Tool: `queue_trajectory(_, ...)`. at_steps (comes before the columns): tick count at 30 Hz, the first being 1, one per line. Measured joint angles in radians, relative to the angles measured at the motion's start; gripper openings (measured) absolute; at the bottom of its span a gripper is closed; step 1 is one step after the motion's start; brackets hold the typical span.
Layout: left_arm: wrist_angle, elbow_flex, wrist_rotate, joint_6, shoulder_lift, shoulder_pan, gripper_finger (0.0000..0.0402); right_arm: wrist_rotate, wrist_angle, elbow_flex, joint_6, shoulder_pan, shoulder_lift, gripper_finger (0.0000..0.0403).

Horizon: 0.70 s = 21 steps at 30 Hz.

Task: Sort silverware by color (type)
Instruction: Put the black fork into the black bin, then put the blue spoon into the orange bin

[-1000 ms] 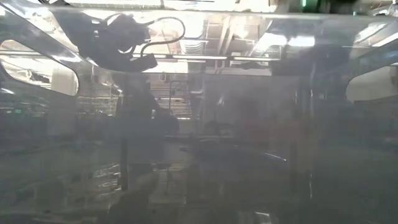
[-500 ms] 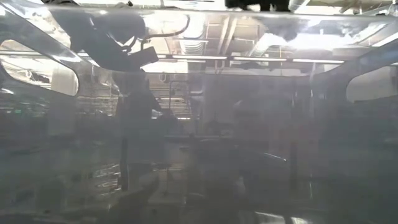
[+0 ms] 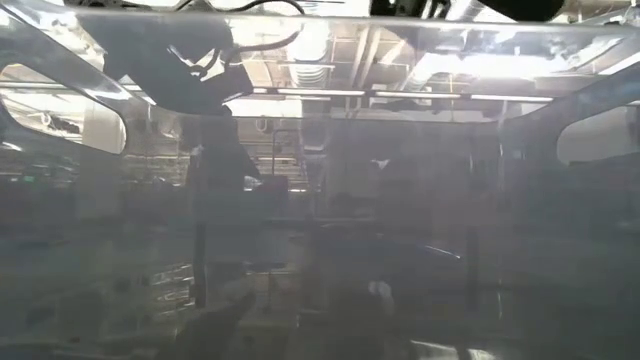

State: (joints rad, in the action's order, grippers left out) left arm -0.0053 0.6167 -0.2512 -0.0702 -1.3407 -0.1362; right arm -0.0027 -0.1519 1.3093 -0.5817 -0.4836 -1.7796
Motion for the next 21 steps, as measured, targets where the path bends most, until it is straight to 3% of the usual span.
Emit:
queue_trajectory(6,-0.005,0.0,0.0,0.001,0.0,0.015,0.0105,-0.071,-0.093,0.028,-0.011,0.007,-0.024,0.0019)
queue_trajectory(21,0.004,0.0,-0.009,0.006,0.0,0.015,0.0105,-0.102,-0.154,0.03,-0.012,0.022,-0.014,0.016)
